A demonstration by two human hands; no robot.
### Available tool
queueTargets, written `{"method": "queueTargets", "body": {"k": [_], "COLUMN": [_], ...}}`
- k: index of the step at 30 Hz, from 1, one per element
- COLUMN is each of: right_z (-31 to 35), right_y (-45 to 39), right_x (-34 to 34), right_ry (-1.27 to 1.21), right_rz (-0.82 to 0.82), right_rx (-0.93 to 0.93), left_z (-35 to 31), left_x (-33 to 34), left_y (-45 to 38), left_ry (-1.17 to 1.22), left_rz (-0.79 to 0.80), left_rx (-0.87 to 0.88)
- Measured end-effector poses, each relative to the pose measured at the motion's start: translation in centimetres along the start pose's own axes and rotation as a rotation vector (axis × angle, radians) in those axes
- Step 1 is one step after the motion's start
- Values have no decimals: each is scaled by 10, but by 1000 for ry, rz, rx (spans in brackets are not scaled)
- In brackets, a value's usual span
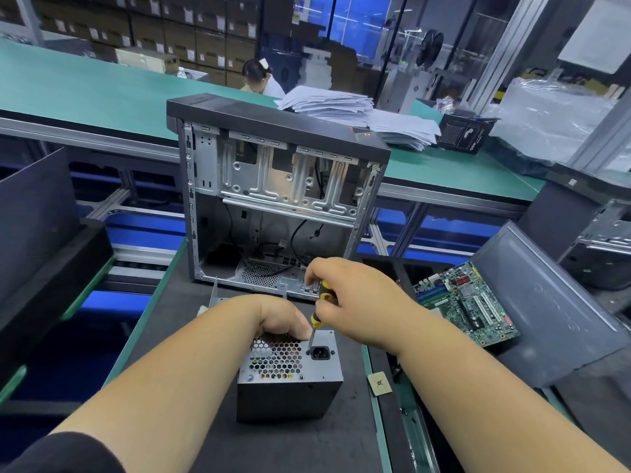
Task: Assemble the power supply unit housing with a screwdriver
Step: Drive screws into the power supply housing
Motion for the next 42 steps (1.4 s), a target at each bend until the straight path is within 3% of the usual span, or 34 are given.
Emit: {"method": "queueTargets", "body": {"k": [5,10,16,19,24,27,31,38,42], "right_z": [3,-4,-11,-9,1,4,-2,10,4], "right_y": [-3,-8,-5,-2,-1,-2,-8,-5,-11], "right_x": [-1,-1,2,1,-2,-5,2,12,17], "right_ry": [113,351,440,403,-10,122,302,284,301], "right_rz": [54,24,-83,-107,17,-1,-50,-285,-272], "right_rx": [-60,49,229,247,80,-21,6,63,165], "left_z": [-1,2,5,6,7,7,10,8,4], "left_x": [-1,3,2,2,2,3,3,3,5], "left_y": [-2,-1,-6,-8,-11,-12,-10,-10,-6], "left_ry": [-10,65,66,80,76,66,114,106,61], "left_rz": [-8,55,48,42,4,32,53,1,21], "left_rx": [28,28,-2,-12,-2,25,2,1,-1]}}
Point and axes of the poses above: each hand's wrist, its own y-axis away from the middle knuckle, its own x-axis out of the palm, z = x × y, the point moved 5 cm from there along -y, towards the middle knuckle, and after that the axes turned 6 degrees about -z, right-handed, at the moved point
